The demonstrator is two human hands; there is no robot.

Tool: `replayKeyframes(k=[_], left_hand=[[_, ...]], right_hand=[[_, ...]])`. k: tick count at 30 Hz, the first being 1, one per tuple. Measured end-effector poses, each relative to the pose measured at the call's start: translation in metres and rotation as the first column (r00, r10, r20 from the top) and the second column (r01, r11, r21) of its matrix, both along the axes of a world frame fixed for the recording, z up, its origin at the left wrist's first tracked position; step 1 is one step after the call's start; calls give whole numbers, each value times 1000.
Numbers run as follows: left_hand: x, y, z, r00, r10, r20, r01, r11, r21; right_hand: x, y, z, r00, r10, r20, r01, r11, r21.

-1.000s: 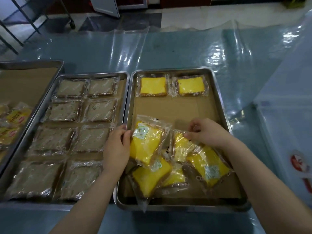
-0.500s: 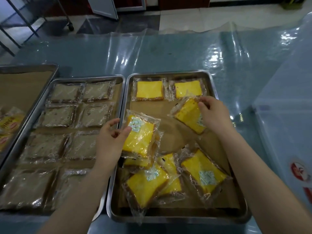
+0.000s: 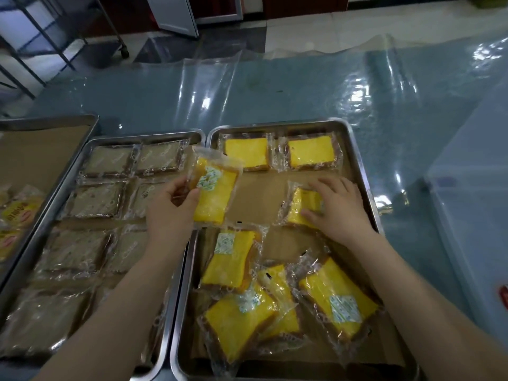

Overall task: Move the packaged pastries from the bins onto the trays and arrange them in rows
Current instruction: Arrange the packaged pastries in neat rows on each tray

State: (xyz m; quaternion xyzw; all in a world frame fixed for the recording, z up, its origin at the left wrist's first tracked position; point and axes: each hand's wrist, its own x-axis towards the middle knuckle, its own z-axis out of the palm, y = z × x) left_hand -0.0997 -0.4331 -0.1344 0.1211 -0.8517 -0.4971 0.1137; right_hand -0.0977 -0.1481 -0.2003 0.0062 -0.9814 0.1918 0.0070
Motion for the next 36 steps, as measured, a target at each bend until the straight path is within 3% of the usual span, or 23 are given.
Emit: replayKeyframes(k=[5,7,9,12,15,17,21,25,28,32,36], left_hand=[[-9,18,-4,984,-124,-129,88,964,-250],[-5,27,-12,962,-239,-129,148,861,-487],[2,36,-23,917,-384,-110,235,741,-629],[10,41,-41,850,-525,39,424,639,-641],[8,40,-52,820,-511,258,552,584,-596],[4,42,-54,809,-515,285,568,554,-609],[3,51,-53,841,-454,293,531,593,-605],[10,56,-68,767,-429,476,637,425,-643],[0,57,-74,733,-420,535,676,369,-638],[-7,55,-71,765,-401,504,636,346,-689],[11,50,-57,856,-415,309,499,506,-703]], right_hand=[[14,1,-12,1000,26,17,-25,998,-54],[11,0,-14,1000,24,5,-23,997,-75],[10,1,-15,998,49,29,-47,996,-72],[13,5,-18,988,117,102,-119,993,13],[14,5,-17,992,100,79,-108,989,103],[14,3,-15,996,86,38,-91,989,121],[15,0,-17,994,104,44,-109,985,133],[17,-6,-26,986,116,116,-138,969,203],[10,-12,-29,989,104,104,-124,968,219],[2,-17,-28,995,72,64,-84,973,214],[9,-15,-15,998,1,-56,6,993,119]])
